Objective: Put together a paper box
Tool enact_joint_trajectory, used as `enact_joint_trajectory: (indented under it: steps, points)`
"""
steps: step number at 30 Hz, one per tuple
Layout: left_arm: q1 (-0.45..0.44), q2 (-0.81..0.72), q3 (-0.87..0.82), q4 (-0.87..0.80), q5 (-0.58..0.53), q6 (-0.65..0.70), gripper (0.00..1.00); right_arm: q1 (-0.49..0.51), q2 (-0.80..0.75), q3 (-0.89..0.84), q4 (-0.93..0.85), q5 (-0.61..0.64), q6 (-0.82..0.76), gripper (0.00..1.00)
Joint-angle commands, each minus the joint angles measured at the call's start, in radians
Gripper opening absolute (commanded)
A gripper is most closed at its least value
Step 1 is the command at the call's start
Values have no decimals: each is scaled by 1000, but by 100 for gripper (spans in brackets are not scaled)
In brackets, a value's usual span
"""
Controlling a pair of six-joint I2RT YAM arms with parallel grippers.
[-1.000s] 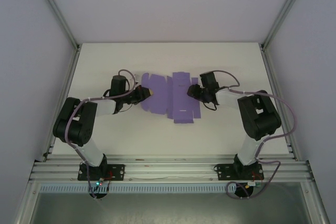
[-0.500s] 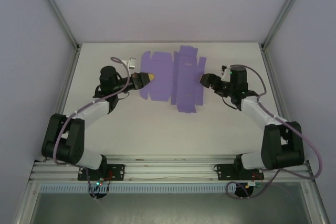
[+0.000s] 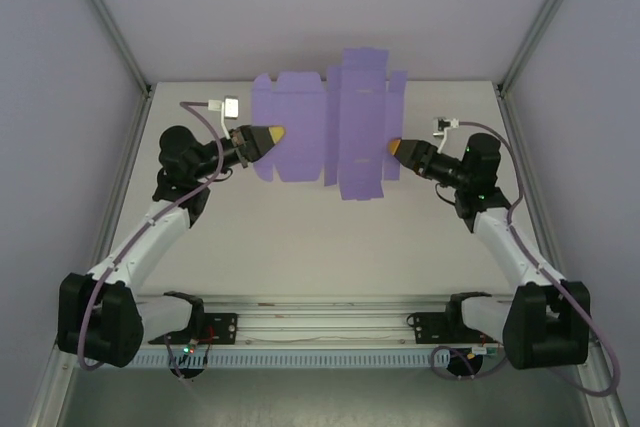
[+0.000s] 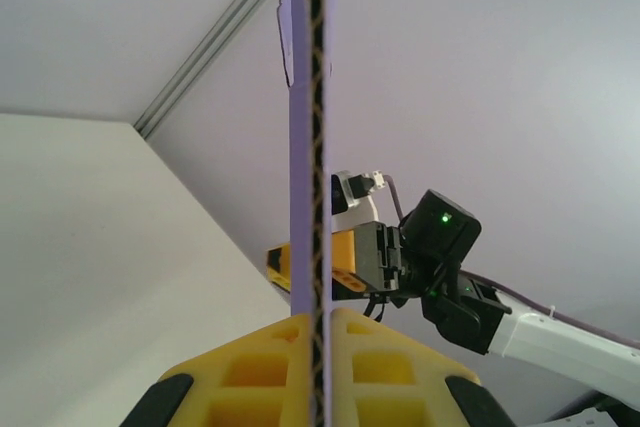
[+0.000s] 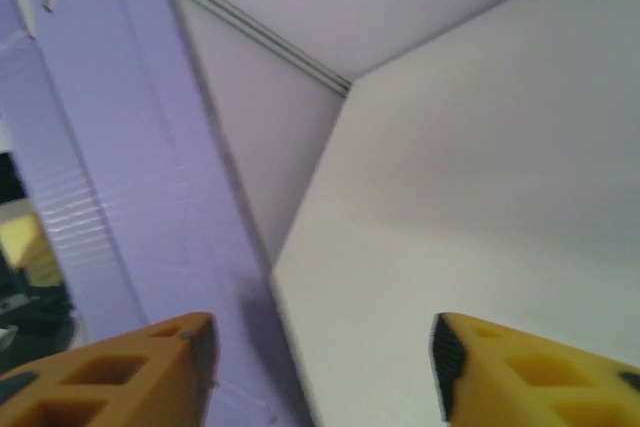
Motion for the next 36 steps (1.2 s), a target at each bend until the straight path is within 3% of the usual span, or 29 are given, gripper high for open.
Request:
enact_joint_trajectory:
  steps: [1, 5, 18, 22, 23, 24, 26, 27, 28, 32, 36]
  points:
    - [9, -41, 1, -21, -33, 25, 0, -1, -44, -5, 64, -47, 8, 48]
    - [9, -56, -20, -1, -42, 14, 0, -1, -70, -8, 89, -62, 9, 34]
    - [10, -69, -49, 18, -50, -5, 0, 2, -73, -9, 100, -106, -34, 19]
    - [10, -83, -47, -52, -77, 35, 0, 4, -74, 1, 36, -67, -85, 0]
    - [9, -87, -47, -85, -93, 56, 0, 6, -77, 6, 2, -52, -110, 0]
    - [10, -94, -44, -138, -120, 84, 9, 10, -78, 13, -45, -31, -146, 0]
    - [9, -110, -38, -295, -215, 156, 68, 23, -77, 31, -158, 24, -226, 0]
    - [9, -119, -39, -374, -278, 188, 87, 32, -73, 40, -214, 41, -279, 0]
    - [9, -126, -42, -460, -359, 217, 100, 43, -63, 46, -267, 59, -323, 0]
    - [9, -149, -66, -713, -654, 261, 100, 90, 17, 66, -433, 145, -485, 0]
    - [10, -159, -98, -831, -785, 280, 100, 104, 161, 56, -466, 213, -559, 0]
